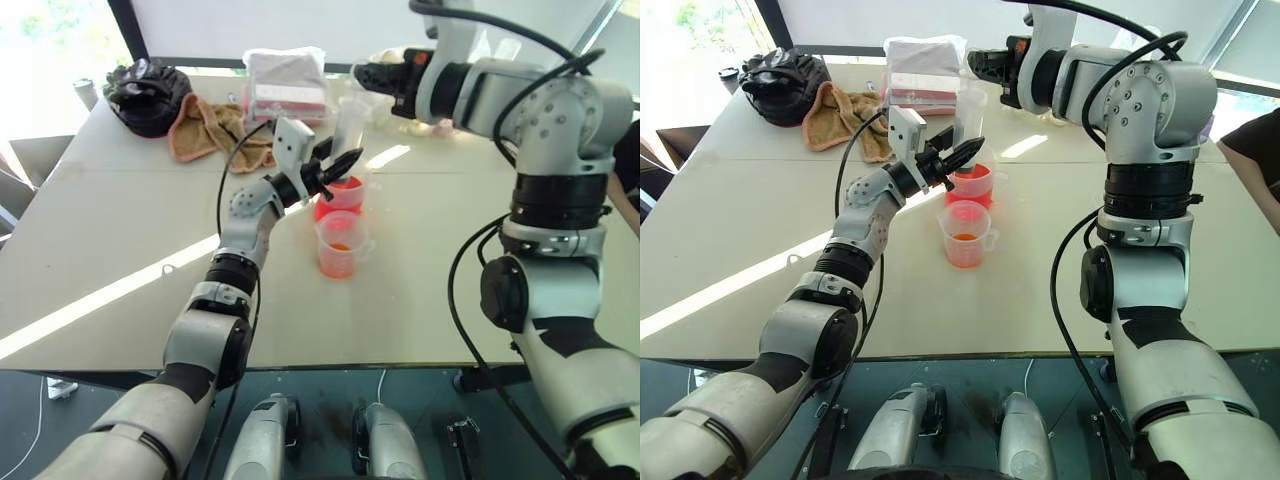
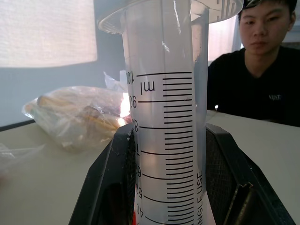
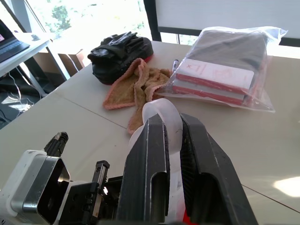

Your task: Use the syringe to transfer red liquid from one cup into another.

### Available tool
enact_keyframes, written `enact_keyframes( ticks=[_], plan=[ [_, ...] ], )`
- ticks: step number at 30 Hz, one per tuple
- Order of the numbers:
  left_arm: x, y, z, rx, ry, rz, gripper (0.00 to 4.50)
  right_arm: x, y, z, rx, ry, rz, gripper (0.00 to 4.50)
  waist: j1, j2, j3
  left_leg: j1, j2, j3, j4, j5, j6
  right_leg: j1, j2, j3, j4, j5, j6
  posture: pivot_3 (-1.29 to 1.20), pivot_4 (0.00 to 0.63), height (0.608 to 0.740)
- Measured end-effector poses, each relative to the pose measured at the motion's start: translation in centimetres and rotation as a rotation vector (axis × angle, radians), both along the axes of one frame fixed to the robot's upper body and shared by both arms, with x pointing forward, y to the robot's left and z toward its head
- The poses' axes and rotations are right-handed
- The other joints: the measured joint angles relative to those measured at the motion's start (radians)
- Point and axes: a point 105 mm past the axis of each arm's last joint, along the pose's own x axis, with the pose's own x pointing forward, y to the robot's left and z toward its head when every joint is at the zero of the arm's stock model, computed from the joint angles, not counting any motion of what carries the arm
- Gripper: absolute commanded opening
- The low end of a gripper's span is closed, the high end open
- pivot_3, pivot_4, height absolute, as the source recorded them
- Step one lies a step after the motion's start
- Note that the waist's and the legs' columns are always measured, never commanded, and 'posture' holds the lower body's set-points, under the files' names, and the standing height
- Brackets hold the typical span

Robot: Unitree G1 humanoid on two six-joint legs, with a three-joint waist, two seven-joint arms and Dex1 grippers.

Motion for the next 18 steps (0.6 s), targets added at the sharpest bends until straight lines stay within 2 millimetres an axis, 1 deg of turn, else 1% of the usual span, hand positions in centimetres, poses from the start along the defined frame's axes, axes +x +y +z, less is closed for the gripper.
enact_keyframes(
  ticks=[18],
  plan=[
    [-0.04, -0.12, -0.01, -0.001, 0.003, -0.004, 1.38, -0.01, -0.12, 0.13, 0.000, -0.001, 0.002, 0.03, -0.006, 0.000, 0.000, 0.000, 0.000, 0.000, 0.000, 0.000, 0.000, 0.000, 0.000, 0.000, 0.000, 0.000, 0.000, 0.00, 0.150, 0.740]
  ],
)
